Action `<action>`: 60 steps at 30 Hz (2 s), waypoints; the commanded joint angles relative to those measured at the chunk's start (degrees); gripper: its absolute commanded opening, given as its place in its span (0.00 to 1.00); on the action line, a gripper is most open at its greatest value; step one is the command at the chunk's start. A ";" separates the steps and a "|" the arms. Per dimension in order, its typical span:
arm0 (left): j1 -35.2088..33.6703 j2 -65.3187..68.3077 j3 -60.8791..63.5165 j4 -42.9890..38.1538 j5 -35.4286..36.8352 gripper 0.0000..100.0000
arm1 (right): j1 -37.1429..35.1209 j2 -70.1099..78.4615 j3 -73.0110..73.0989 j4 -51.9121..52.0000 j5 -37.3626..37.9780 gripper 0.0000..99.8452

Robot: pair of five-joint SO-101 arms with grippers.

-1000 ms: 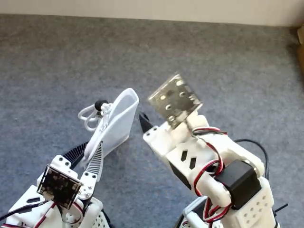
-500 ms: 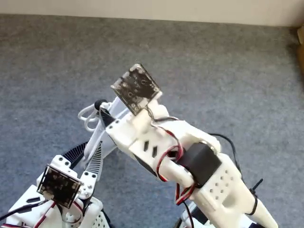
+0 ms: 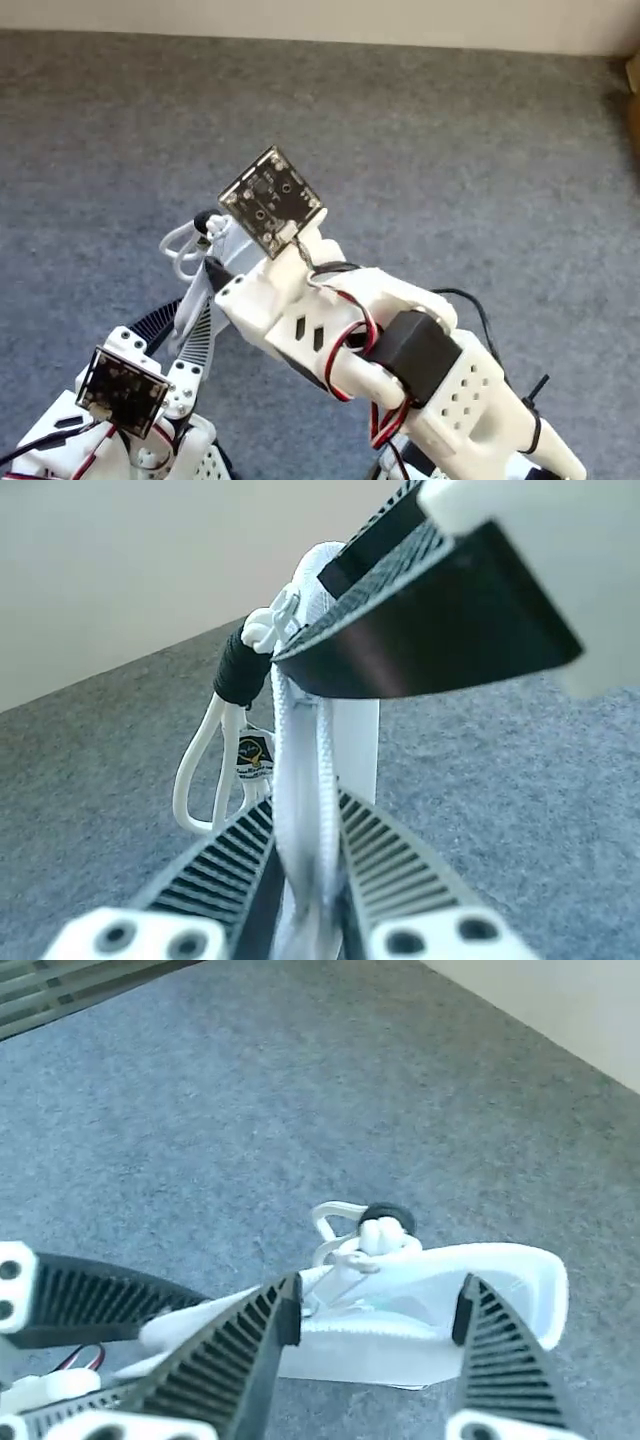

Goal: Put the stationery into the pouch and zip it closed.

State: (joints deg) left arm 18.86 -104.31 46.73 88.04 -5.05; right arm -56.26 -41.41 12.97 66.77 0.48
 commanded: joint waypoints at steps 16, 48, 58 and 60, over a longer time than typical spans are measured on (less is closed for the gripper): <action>0.48 -0.40 0.13 -1.05 0.18 0.01 | 2.42 0.92 4.18 -3.82 -0.44 0.11; 0.48 -0.40 0.13 -1.05 0.18 0.01 | 17.80 7.43 -7.43 3.12 5.54 0.13; 0.48 -0.40 0.22 -1.05 0.18 0.01 | 11.47 8.13 -13.76 3.38 7.03 0.23; 0.48 -0.40 0.22 -1.05 0.18 0.01 | 11.38 8.04 -13.93 3.65 7.12 0.23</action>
State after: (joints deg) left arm 18.86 -104.22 46.81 87.78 -5.05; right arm -44.66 -33.14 2.42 70.11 6.37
